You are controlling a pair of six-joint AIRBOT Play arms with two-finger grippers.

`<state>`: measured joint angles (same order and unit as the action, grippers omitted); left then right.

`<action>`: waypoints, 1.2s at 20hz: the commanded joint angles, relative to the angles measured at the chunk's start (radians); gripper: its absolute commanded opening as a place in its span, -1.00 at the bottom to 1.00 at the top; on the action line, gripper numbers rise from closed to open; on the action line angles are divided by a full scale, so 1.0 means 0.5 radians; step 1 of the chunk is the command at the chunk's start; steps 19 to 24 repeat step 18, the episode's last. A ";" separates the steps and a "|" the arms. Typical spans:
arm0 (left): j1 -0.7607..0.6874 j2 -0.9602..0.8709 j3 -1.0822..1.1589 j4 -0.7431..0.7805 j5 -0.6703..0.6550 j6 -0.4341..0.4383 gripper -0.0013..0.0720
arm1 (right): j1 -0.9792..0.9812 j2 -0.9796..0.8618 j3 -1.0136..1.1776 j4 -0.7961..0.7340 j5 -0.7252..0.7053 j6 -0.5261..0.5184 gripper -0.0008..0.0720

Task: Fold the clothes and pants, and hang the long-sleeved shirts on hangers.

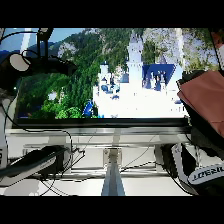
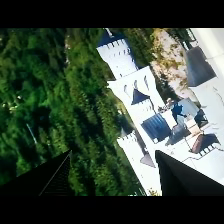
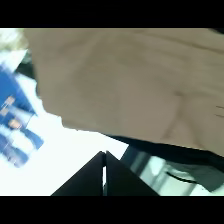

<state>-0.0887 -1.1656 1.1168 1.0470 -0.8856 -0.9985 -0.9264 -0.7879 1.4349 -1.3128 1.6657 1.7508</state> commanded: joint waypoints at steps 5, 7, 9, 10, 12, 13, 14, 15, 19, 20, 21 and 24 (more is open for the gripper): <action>0.002 0.001 0.002 0.000 0.000 0.001 0.59 | 1.257 -0.114 -0.024 0.168 -0.225 -0.356 -0.94; 0.002 0.001 0.002 0.001 0.000 0.001 0.59 | 1.649 -0.158 -0.024 0.072 -0.416 -0.373 -0.94; 0.002 0.001 0.002 0.001 0.000 0.001 0.59 | 1.962 -0.209 -0.024 -0.018 -0.578 -0.495 -0.94; 0.002 0.001 0.002 0.001 0.000 0.001 0.59 | 2.089 -0.237 -0.024 -0.079 -0.625 -0.571 -0.94; 0.002 0.001 0.002 0.001 0.000 0.001 0.59 | 2.248 -0.288 -0.024 -0.276 -0.667 -0.660 -0.94; 0.002 0.001 0.002 0.001 0.000 0.001 0.59 | 2.290 -0.314 -0.024 -0.405 -0.664 -0.664 -0.94; 0.002 0.001 0.002 0.001 0.000 0.001 0.59 | 2.293 -0.333 -0.024 -0.442 -0.659 -0.663 -0.94; 0.002 0.001 0.002 0.000 0.001 0.001 0.59 | 2.286 -0.343 -0.024 -0.436 -0.659 -0.661 -0.94; 0.002 0.001 0.002 0.001 0.000 0.001 0.59 | 2.285 -0.346 -0.024 -0.316 -0.661 -0.654 -0.94; 0.002 0.001 0.002 0.001 0.000 0.001 0.59 | 2.285 -0.346 -0.024 -0.316 -0.661 -0.654 -0.94; 0.002 0.001 0.002 0.001 0.000 0.001 0.59 | 2.285 -0.346 -0.024 -0.316 -0.661 -0.654 -0.94; 0.002 0.001 0.002 0.001 0.000 0.001 0.59 | 2.285 -0.346 -0.024 -0.316 -0.661 -0.654 -0.94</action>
